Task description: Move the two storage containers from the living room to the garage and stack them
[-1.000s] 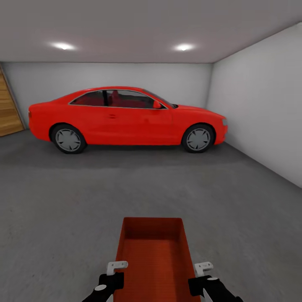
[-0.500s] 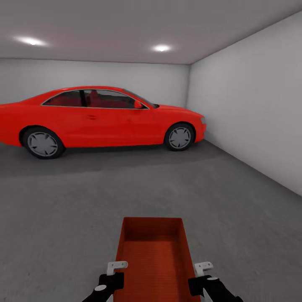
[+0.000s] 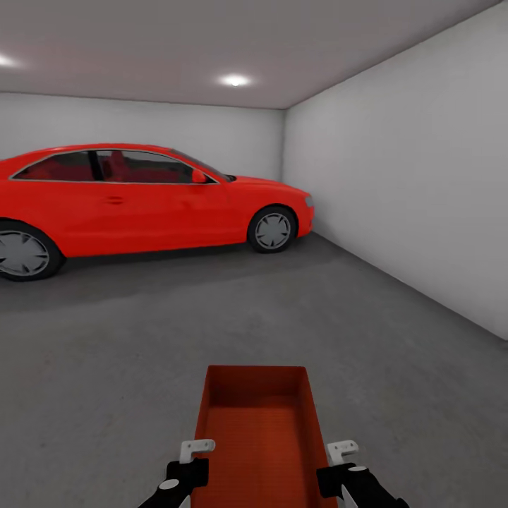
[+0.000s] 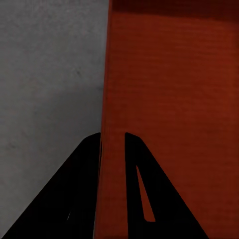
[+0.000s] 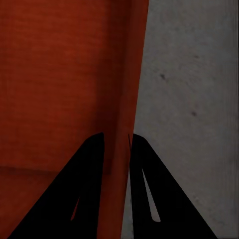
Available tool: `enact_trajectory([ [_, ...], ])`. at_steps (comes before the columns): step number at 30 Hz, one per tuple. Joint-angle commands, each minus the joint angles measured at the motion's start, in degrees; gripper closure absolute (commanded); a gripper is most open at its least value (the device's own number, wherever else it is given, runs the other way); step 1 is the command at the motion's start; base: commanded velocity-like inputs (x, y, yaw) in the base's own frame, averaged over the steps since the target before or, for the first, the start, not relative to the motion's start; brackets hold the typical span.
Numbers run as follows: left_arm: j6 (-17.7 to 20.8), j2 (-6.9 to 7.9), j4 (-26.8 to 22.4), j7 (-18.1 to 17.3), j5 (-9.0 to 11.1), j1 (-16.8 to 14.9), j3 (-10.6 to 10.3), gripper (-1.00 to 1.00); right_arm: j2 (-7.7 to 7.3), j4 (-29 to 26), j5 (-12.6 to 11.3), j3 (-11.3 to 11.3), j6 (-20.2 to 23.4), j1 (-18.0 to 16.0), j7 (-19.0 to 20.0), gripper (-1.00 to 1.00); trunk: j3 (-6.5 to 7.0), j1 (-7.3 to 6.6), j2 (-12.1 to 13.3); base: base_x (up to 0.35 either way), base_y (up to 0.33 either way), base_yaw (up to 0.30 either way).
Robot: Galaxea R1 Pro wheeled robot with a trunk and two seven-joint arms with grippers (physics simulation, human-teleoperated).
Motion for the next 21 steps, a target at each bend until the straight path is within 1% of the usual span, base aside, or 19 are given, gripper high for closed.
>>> enact_trajectory([
  [1,-0.2,2.38,-0.2,0.2,-0.1,0.0,-0.2,1.00,-0.63,0.1,-0.8,0.2,0.4,0.0,0.5,1.00,-0.05,0.00,0.0,0.078,0.000,-0.285],
  [21,-0.2,2.38,-0.2,0.2,-0.1,-0.1,-0.2,1.00,-0.63,0.1,-0.8,0.2,0.4,0.0,0.5,1.00,-0.05,0.00,0.0,0.083,0.000,-0.285],
])
